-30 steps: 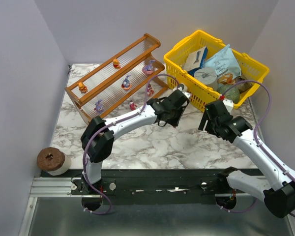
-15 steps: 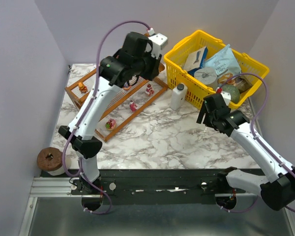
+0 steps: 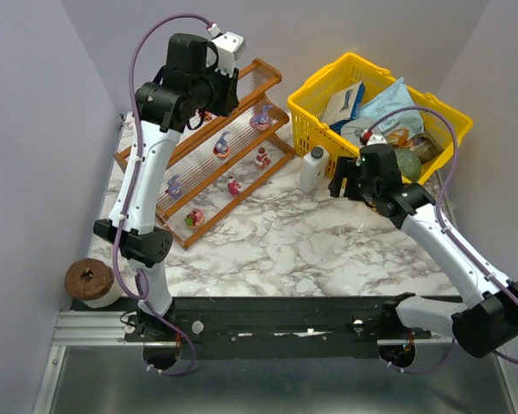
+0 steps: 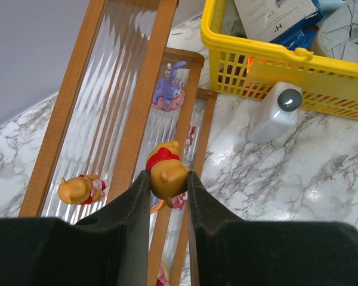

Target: Place and organize the plastic toys onto the shelf

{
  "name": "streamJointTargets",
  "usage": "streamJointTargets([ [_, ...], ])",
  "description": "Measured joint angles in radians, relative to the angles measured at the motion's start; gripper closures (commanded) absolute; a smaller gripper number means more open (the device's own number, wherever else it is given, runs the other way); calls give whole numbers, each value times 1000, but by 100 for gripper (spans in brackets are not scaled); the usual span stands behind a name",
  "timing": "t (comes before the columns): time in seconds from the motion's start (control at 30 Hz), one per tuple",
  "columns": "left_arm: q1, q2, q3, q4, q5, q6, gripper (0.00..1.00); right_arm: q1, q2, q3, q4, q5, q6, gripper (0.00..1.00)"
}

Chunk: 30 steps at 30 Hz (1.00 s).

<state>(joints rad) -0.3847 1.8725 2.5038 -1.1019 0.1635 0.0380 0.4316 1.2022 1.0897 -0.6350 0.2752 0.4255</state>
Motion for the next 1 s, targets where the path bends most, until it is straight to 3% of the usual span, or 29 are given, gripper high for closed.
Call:
streamJointTargets([
  [0.17, 12, 0, -14, 8, 61, -6, 100, 15, -17, 16, 249, -326, -201, 8],
  [0.33, 12, -21, -93, 18, 150, -49, 100, 108, 76, 180, 424, -525, -426, 5],
  [0.6, 12, -113, -204, 0, 274, -153, 100, 184, 179, 300, 614, -655, -661, 5],
  [1.0, 9, -286, -390, -1, 387, -249, 100, 293, 251, 330, 647, -735, -766, 12],
])
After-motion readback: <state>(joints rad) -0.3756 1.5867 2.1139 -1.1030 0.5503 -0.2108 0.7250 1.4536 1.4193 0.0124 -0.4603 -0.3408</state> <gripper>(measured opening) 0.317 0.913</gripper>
